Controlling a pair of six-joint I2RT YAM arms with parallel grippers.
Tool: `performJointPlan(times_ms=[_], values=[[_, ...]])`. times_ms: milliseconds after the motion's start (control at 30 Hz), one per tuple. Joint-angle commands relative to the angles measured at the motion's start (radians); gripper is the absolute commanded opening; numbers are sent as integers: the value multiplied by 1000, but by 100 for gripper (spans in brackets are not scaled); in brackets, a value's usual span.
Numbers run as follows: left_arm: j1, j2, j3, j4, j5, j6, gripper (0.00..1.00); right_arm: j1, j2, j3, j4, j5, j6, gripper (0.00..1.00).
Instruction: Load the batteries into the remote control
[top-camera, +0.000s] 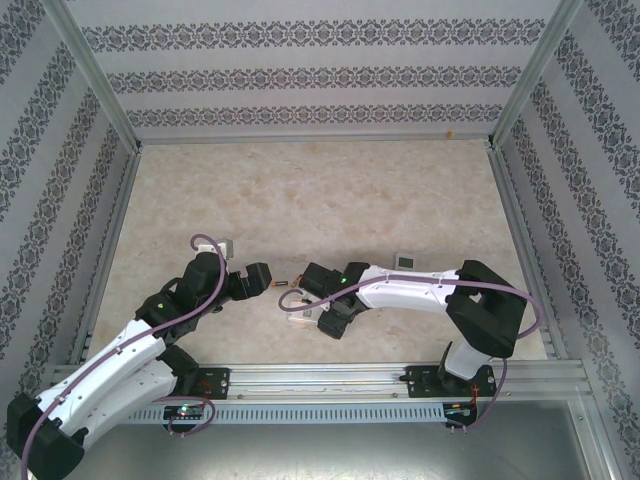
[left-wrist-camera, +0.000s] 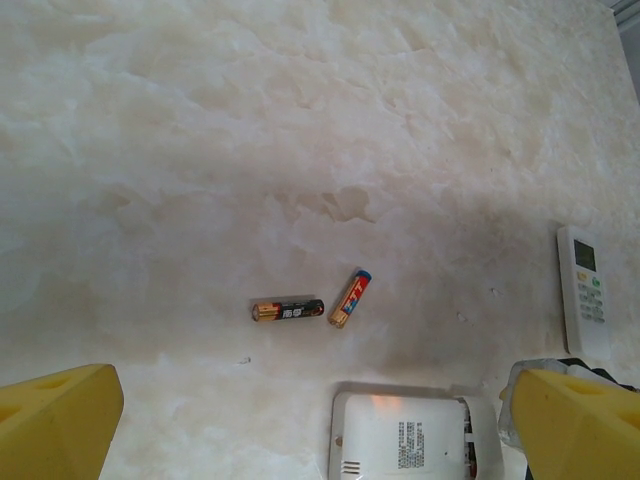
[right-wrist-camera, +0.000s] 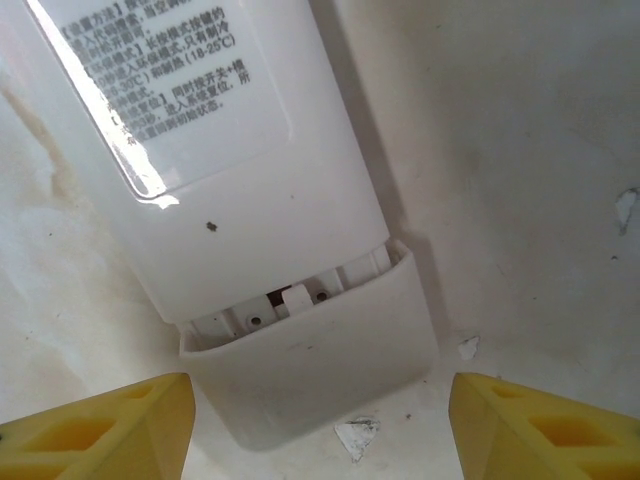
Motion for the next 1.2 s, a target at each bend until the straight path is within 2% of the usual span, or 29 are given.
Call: performJointPlan(times_ms=[0, 133, 200, 300, 400, 467, 567, 700, 1167], values=[[11, 6, -14, 18, 15, 6, 100, 8, -63, 20, -16, 21, 31, 70], [12, 28, -22, 32, 53, 1, 99, -2, -135, 0, -5, 12, 101, 72], [11, 61, -21, 40, 98, -1, 95, -17, -194, -32, 32, -8, 194, 72], [9, 149, -8, 56, 196, 0, 87, -63, -286, -116, 132, -38, 462, 69], [-2, 261, 11, 72, 269, -7, 84, -92, -345, -206, 199, -45, 748, 68], [-12, 326, 18, 100, 302, -19, 82, -95, -359, -238, 231, -58, 825, 68], [-26, 411, 31, 141, 337, -29, 78, -103, -348, -254, 226, -40, 858, 65], [-43, 494, 45, 189, 378, -45, 73, -115, -307, -281, 284, -106, 858, 59], [-82, 637, 53, 262, 445, -98, 64, -98, -188, -262, 277, -131, 821, 51]])
